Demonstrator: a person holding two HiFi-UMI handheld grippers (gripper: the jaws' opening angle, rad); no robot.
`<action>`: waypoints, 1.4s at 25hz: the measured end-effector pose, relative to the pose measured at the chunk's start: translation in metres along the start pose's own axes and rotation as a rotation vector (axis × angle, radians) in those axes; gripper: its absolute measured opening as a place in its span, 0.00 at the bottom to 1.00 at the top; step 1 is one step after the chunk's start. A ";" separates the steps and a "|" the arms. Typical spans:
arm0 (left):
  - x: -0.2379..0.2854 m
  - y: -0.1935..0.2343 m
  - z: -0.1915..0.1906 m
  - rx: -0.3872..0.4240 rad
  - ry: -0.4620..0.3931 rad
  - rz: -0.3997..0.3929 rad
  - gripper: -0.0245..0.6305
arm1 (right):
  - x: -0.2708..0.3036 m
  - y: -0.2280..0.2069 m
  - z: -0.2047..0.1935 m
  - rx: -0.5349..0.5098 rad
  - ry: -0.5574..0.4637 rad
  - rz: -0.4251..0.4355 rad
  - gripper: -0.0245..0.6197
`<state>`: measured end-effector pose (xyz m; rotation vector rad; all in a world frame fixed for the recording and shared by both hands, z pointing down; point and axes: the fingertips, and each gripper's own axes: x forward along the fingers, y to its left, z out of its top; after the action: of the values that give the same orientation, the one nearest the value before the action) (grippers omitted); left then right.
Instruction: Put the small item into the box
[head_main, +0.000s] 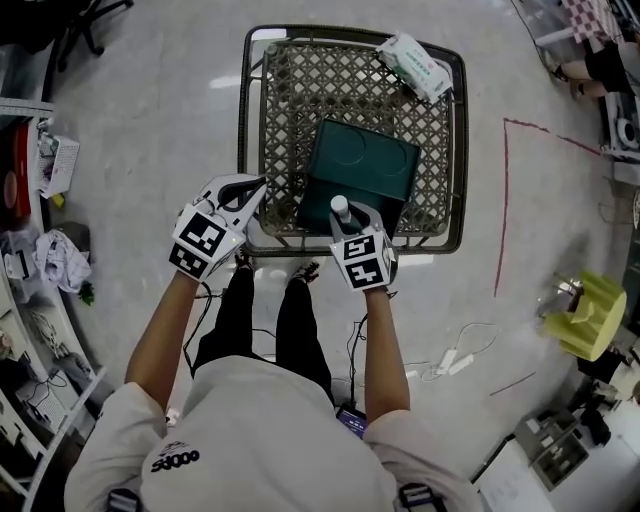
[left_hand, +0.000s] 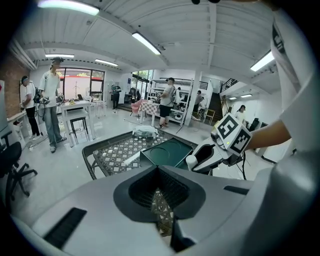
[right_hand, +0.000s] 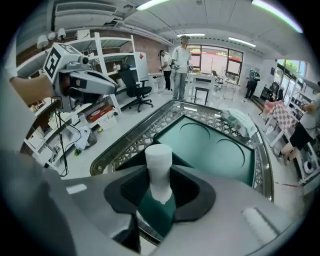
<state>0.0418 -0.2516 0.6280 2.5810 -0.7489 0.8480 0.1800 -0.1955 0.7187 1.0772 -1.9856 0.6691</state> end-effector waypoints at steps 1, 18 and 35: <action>0.001 0.002 -0.003 -0.004 0.003 0.001 0.04 | 0.007 0.000 -0.003 -0.003 0.016 0.002 0.25; 0.012 0.021 -0.030 -0.040 0.039 -0.008 0.05 | 0.070 0.001 -0.027 -0.019 0.136 0.019 0.26; -0.009 0.028 -0.011 -0.032 -0.023 0.013 0.04 | 0.052 0.003 -0.018 0.003 0.138 0.039 0.33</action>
<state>0.0146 -0.2662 0.6351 2.5645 -0.7798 0.8046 0.1659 -0.2046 0.7710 0.9700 -1.8921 0.7477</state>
